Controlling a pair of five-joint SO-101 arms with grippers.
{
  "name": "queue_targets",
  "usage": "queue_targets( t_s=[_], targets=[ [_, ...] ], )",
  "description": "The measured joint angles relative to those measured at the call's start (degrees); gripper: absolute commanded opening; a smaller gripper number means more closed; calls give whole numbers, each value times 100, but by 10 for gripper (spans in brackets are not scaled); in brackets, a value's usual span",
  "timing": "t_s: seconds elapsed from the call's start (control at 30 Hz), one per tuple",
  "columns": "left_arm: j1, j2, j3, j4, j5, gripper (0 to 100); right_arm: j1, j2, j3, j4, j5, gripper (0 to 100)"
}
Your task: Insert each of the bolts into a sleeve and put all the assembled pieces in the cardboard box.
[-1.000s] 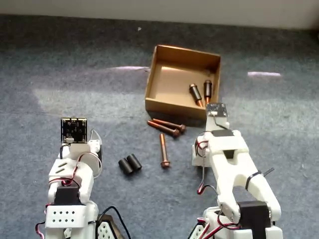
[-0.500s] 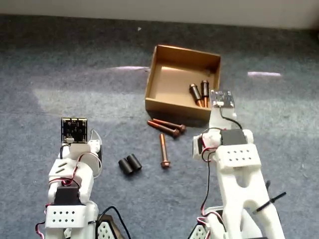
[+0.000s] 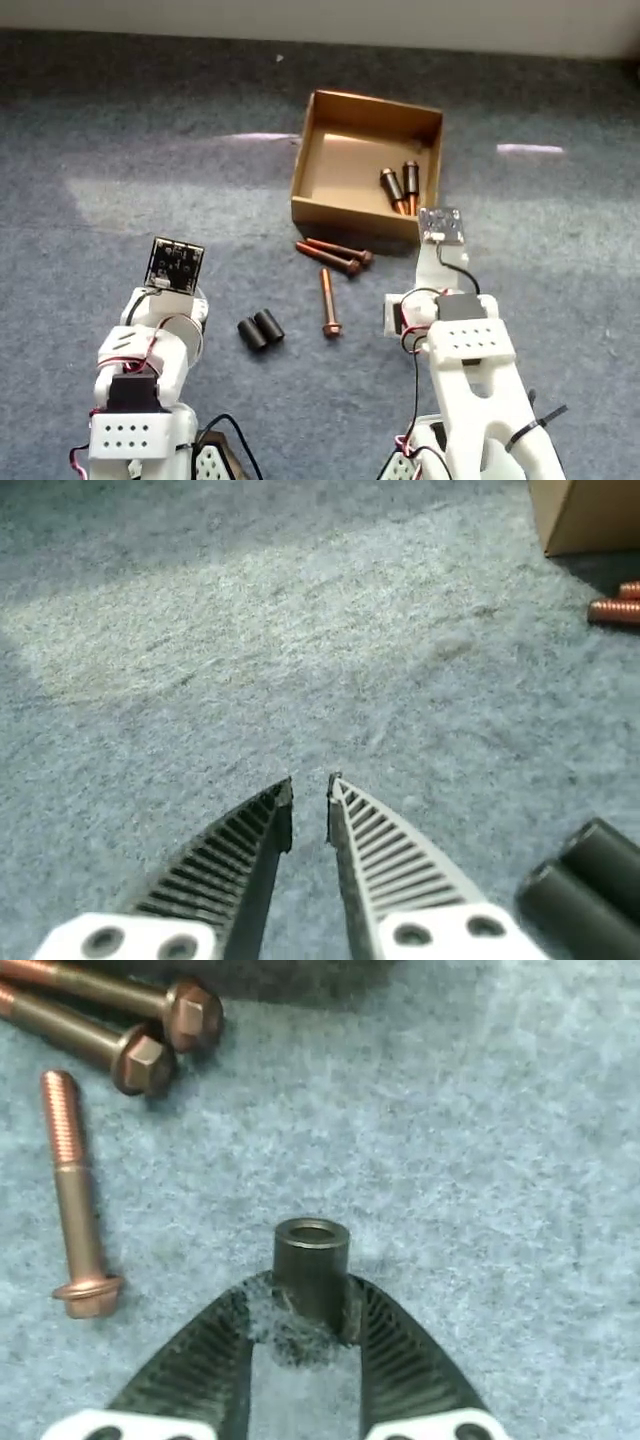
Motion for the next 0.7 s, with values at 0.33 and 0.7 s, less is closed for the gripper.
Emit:
queue_targets(
  t_s=[0.33,0.7],
  targets=[
    [484,0,-1327,1187,-835,84,545,0,9,-62,-185,6],
    [2163,1407,-3007,1855,-1037,87,1354,-9,62,-378,-220,6]
  ],
)
